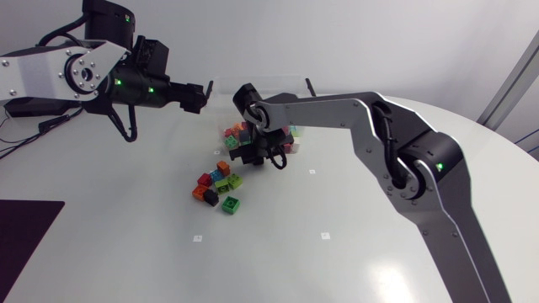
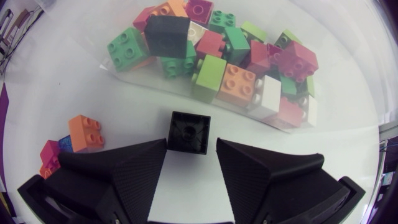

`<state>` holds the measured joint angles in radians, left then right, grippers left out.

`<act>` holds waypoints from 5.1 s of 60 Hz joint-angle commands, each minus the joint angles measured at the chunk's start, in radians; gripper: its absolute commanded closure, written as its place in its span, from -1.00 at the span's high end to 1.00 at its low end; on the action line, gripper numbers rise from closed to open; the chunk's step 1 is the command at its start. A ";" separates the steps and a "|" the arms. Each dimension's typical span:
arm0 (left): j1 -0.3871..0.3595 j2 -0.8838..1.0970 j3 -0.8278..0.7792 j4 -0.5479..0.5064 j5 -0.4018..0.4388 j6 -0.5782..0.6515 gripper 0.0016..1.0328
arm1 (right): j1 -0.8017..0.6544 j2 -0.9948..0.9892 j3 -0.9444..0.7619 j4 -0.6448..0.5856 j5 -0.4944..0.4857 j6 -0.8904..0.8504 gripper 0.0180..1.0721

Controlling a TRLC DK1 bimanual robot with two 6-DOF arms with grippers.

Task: Place the duplo bricks in the container

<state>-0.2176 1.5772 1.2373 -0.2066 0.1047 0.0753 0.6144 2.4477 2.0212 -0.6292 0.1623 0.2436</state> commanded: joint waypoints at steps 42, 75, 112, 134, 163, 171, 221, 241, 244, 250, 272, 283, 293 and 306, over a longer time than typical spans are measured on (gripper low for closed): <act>0.011 -0.080 -0.091 0.019 0.010 0.001 0.90 | 0.010 0.036 0.030 -0.023 0.013 0.023 -0.07; 0.015 -0.105 -0.136 0.021 0.010 0.017 0.90 | 0.027 -0.081 -0.165 0.052 -0.012 0.026 -0.23; -0.032 -0.105 -0.170 -0.039 0.033 0.126 0.90 | 0.045 -0.397 -0.648 0.160 -0.064 -0.076 0.19; -0.042 -0.141 -0.197 -0.066 0.036 0.142 0.90 | 0.058 -0.322 -0.513 0.039 -0.084 -0.095 0.73; -0.023 -0.163 -0.222 -0.111 0.036 0.196 0.90 | 0.041 -0.277 -0.486 0.022 -0.122 -0.095 0.14; -0.023 -0.174 -0.242 -0.126 0.038 0.236 0.90 | 0.038 -0.279 -0.493 0.033 -0.130 -0.095 0.00; 0.035 -0.028 -0.412 -0.182 0.004 0.537 0.90 | -0.058 -0.556 -0.593 -0.004 -0.156 -0.142 -0.28; 0.007 0.162 -0.397 -0.017 -0.014 0.521 0.90 | -0.114 -0.628 -0.455 -0.087 -0.185 -0.159 -0.28; -0.006 0.181 -0.389 0.010 -0.014 0.498 0.90 | -0.122 -0.630 -0.423 -0.099 -0.195 -0.161 -0.28; -0.020 0.204 -0.369 0.035 -0.016 0.471 0.90 | -0.130 -0.628 -0.377 -0.118 -0.207 -0.159 -0.28; -0.022 0.227 -0.338 0.139 -0.023 0.393 0.89 | -0.122 -0.598 -0.292 -0.124 -0.242 -0.152 -0.28; -0.017 0.233 -0.332 0.156 -0.025 0.386 0.86 | -0.120 -0.576 -0.254 -0.124 -0.253 -0.152 -0.28; -0.023 0.250 -0.331 0.156 -0.025 0.379 0.66 | -0.125 -0.547 -0.205 -0.110 -0.265 -0.145 -0.28; -0.040 0.264 -0.341 0.154 -0.023 0.365 0.21 | -0.122 -0.518 -0.193 -0.041 -0.267 -0.135 -0.28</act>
<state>-0.2485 1.8191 0.8856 -0.0536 0.0845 0.4667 0.4896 1.8976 1.8099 -0.6903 -0.1020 0.1001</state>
